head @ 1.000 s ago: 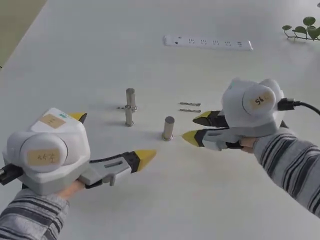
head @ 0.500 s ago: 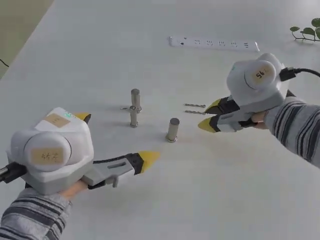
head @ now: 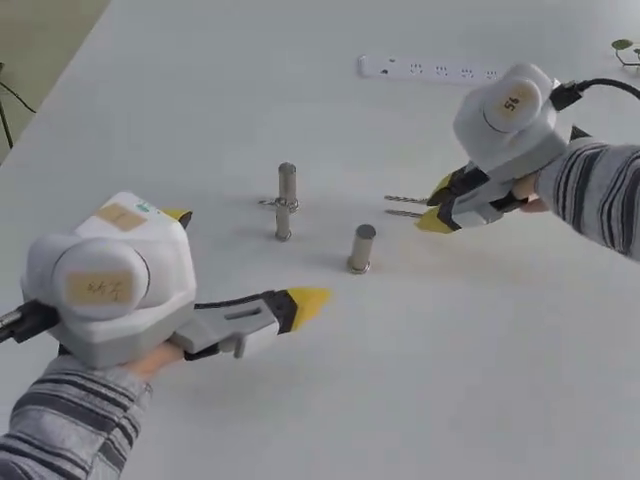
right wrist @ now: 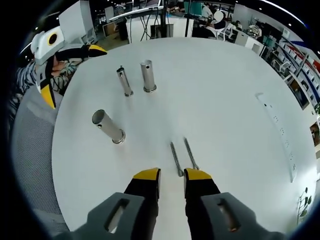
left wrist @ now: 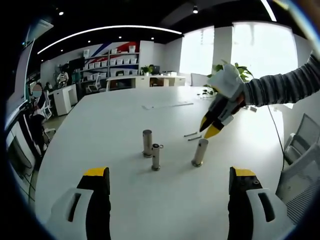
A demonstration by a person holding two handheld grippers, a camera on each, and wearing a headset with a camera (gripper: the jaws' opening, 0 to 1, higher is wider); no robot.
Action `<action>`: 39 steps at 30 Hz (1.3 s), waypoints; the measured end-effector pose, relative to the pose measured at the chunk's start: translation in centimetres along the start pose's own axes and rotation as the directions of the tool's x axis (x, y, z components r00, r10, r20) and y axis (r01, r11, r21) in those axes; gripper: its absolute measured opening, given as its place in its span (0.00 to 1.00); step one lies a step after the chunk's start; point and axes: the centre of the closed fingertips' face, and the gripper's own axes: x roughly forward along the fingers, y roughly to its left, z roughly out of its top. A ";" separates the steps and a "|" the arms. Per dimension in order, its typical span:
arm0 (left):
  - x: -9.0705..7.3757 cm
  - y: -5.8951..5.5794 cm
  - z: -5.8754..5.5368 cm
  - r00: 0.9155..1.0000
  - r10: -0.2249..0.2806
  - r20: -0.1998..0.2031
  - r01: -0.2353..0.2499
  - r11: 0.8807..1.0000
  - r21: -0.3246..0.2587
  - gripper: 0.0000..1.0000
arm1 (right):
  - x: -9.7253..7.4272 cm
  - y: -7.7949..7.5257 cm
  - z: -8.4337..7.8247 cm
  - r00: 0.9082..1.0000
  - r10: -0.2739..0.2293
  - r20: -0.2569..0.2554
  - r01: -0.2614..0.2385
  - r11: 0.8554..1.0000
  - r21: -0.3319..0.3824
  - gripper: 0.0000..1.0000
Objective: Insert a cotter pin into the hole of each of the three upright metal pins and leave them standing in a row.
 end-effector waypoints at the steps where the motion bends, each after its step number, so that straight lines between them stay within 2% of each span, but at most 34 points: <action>1: 0.0 0.0 0.0 1.000 0.000 -0.001 0.000 1.000 -0.001 0.99 | 0.2 -0.1 -0.1 1.000 0.001 -0.011 -0.001 1.000 -0.006 0.13; 10: 0.1 -0.3 -0.3 1.000 -0.004 -0.011 0.004 1.000 -0.001 0.99 | 1.1 -0.6 -0.7 0.998 0.032 -0.048 -0.034 0.999 -0.030 0.07; 21: 0.2 0.0 -0.5 1.000 -0.007 -0.020 0.007 1.000 0.004 0.98 | 1.6 -0.8 -0.6 0.996 0.034 -0.085 -0.045 0.989 -0.138 0.00; 27: 0.2 -0.2 -0.6 0.999 -0.018 -0.026 0.018 1.000 0.006 0.96 | 1.5 -0.5 -0.5 0.994 0.026 -0.106 -0.043 0.987 -0.156 0.00; 34: 0.1 -0.5 -0.5 0.999 -0.028 -0.028 0.028 1.000 0.013 0.93 | 1.2 0.1 -0.3 0.996 0.010 -0.090 -0.029 0.978 -0.206 0.00; 39: -0.1 -0.7 -0.2 0.999 -0.033 -0.023 0.033 0.999 0.024 0.89 | 0.5 0.4 0.3 0.999 -0.005 -0.033 -0.002 0.980 -0.199 0.00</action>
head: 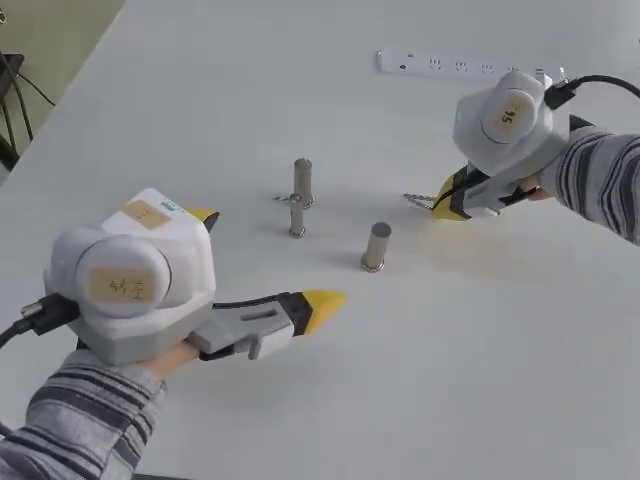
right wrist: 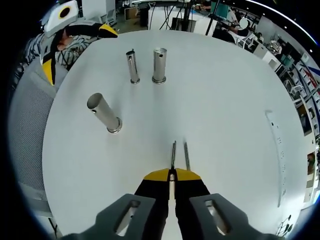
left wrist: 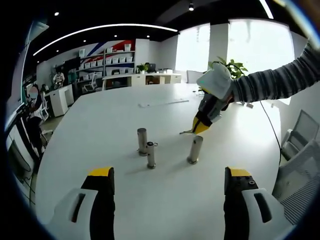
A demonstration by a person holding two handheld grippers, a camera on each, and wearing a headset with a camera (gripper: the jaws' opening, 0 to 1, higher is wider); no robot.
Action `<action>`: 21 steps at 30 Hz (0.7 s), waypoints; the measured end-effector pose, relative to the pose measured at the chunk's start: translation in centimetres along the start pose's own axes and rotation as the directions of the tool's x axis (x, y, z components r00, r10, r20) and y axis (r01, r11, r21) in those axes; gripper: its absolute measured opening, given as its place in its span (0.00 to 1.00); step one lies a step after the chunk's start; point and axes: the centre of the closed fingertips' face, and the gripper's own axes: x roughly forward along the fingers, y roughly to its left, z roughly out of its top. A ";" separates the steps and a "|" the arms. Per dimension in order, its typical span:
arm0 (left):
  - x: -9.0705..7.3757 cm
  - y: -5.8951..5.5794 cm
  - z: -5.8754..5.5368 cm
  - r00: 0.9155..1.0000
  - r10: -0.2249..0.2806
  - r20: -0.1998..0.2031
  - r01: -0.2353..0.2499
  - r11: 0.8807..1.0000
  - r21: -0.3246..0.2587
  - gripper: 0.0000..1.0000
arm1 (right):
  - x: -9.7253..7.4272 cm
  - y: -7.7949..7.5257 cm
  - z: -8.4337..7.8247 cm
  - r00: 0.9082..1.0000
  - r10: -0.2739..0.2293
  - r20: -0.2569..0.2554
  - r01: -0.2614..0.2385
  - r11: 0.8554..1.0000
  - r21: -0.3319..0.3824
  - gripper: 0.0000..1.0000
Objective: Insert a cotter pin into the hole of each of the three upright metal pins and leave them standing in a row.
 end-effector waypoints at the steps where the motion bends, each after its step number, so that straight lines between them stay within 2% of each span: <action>1: 0.0 -0.1 0.0 1.000 -0.002 0.000 0.002 1.000 0.000 0.89 | 0.0 0.0 0.0 1.000 -0.005 0.006 0.005 1.000 -0.005 0.00; 3: 0.0 -0.2 0.1 1.000 -0.012 -0.001 0.012 1.000 -0.001 0.87 | -0.1 0.0 -0.2 1.000 -0.013 0.016 0.014 1.000 -0.012 0.00; 7: 0.0 -0.7 0.6 1.000 -0.029 0.012 0.029 1.000 -0.010 0.84 | -1.4 0.3 0.6 0.998 -0.037 0.052 0.038 0.999 -0.028 0.00; 8: 0.0 -0.8 0.8 0.999 -0.034 0.013 0.034 0.999 -0.004 0.84 | -1.4 -0.1 0.5 0.997 -0.045 0.067 0.047 0.998 -0.032 0.00; 10: 0.1 -1.0 0.9 0.999 -0.044 0.011 0.044 0.999 -0.002 0.80 | -1.8 0.1 0.8 0.996 -0.052 0.078 0.055 0.998 -0.040 0.00; 15: 0.3 -2.1 1.6 0.997 -0.080 0.018 0.080 0.997 0.025 0.73 | -3.3 0.9 1.9 0.990 -0.071 0.123 0.080 0.994 -0.075 0.00; 21: 0.7 -3.0 2.3 0.992 -0.122 0.024 0.122 0.992 0.013 0.64 | -5.1 3.2 3.5 0.984 -0.081 0.162 0.104 0.985 -0.138 0.00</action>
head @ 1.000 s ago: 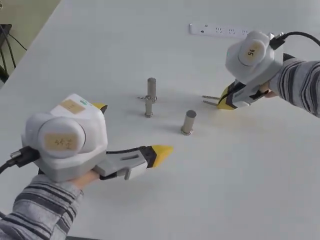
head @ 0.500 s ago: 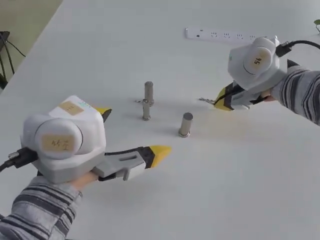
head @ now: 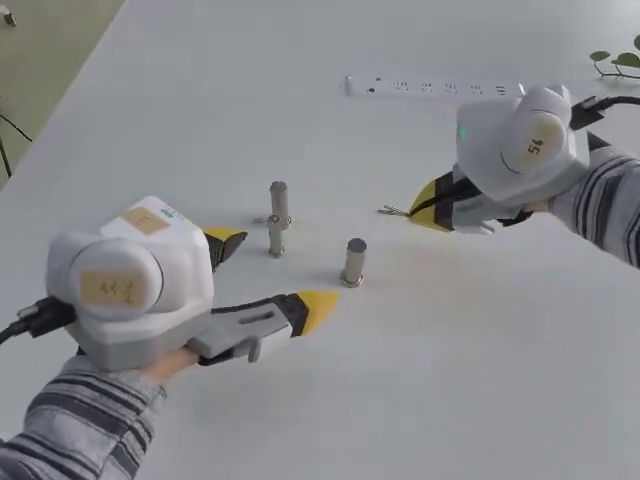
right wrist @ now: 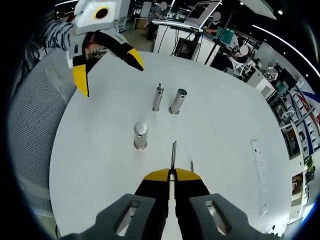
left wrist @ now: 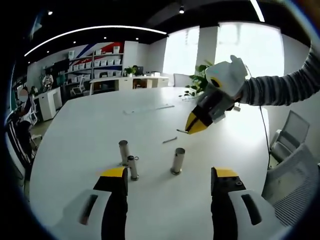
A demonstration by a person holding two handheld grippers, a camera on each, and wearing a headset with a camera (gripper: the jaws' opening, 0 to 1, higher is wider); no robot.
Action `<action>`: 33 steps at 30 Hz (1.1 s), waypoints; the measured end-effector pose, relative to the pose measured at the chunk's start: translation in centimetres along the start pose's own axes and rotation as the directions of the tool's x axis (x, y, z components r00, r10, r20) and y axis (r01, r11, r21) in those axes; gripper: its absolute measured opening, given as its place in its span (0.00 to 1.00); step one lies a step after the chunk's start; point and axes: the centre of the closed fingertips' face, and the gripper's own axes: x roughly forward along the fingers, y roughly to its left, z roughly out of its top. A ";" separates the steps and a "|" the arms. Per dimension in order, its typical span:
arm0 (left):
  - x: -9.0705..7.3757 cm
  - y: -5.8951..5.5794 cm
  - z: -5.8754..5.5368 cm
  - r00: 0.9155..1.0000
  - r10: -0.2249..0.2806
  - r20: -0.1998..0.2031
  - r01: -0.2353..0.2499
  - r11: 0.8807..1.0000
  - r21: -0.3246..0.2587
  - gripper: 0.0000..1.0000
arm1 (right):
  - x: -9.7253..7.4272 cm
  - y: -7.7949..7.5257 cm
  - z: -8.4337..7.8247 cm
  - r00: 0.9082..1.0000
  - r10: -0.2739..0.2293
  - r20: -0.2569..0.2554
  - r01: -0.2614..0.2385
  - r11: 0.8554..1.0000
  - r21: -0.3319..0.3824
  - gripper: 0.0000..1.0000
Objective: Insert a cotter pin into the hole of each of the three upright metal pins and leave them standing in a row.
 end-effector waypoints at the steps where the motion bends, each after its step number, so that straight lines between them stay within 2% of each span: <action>1: 0.1 -0.2 0.1 1.000 -0.007 0.000 0.007 1.000 -0.007 0.62 | -0.1 0.2 0.3 1.000 -0.004 0.007 0.004 1.000 -0.009 0.00; 7: 0.7 -0.9 0.6 0.999 -0.043 0.000 0.043 0.998 -0.043 0.51 | -0.9 1.4 2.2 0.999 -0.019 0.049 0.022 0.998 -0.059 0.00; 15: 1.3 -2.0 0.9 0.995 -0.102 0.004 0.102 0.986 -0.128 0.36 | -0.9 3.2 3.8 0.996 0.006 0.093 0.004 0.994 -0.108 0.00; 20: 1.5 -2.4 1.1 0.992 -0.125 0.014 0.126 0.974 -0.188 0.30 | -0.7 4.2 4.4 0.994 0.036 0.101 -0.022 0.990 -0.137 0.00; 21: 1.5 -2.6 1.2 0.990 -0.137 0.020 0.138 0.968 -0.211 0.28 | -0.8 4.4 4.6 0.994 0.039 0.105 -0.024 0.990 -0.140 0.00; 33: 1.5 -3.6 1.6 0.982 -0.177 0.062 0.188 0.929 -0.320 0.12 | -0.9 6.6 5.9 0.987 0.075 0.144 -0.052 0.986 -0.156 0.00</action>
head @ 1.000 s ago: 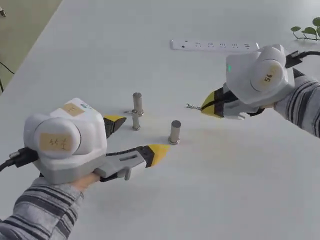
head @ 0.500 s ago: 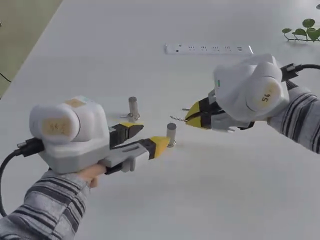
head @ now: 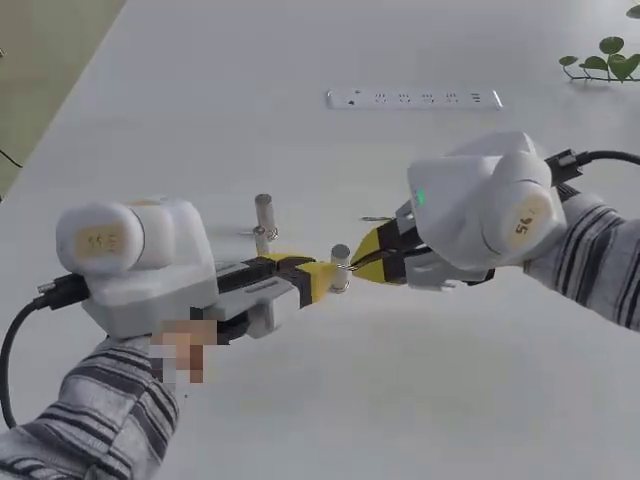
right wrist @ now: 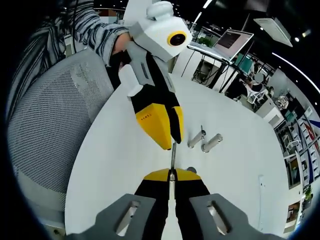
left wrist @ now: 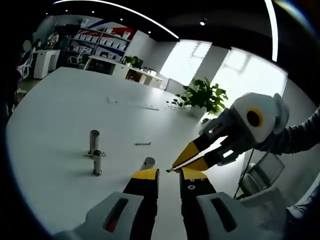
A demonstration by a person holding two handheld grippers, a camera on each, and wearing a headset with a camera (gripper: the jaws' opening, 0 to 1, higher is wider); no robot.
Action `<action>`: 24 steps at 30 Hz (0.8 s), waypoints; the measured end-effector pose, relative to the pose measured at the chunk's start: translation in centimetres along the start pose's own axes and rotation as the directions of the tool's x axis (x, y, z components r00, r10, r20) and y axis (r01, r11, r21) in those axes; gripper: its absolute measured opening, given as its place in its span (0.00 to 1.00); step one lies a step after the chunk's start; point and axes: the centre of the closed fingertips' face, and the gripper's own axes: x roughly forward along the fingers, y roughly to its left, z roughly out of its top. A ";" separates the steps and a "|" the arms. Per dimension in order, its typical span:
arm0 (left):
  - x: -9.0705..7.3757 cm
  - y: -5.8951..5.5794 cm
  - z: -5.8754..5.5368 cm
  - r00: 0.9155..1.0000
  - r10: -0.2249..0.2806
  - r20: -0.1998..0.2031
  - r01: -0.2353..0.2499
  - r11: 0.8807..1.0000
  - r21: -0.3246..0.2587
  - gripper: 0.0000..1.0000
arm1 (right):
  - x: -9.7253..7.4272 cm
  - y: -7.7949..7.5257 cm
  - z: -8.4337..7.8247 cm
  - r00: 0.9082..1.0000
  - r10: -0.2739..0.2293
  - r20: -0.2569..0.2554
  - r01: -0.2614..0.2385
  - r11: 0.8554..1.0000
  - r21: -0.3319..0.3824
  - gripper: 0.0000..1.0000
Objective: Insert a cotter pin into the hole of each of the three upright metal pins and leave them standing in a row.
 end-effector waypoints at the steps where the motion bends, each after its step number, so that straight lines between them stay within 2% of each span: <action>1: 0.0 -0.1 0.0 1.000 -0.003 0.002 0.003 1.000 -0.009 0.11 | 0.0 0.1 0.1 1.000 0.000 0.005 0.000 1.000 -0.002 0.00; 12: 0.0 -0.8 -0.1 1.000 -0.027 0.011 0.028 0.998 -0.064 0.00 | -0.2 0.5 1.2 1.000 -0.005 0.031 0.005 1.000 -0.013 0.00; 24: -0.1 -1.1 -0.3 0.999 -0.038 0.006 0.039 0.995 -0.090 0.00 | -0.3 0.6 1.6 0.999 -0.019 0.032 0.019 1.000 -0.021 0.00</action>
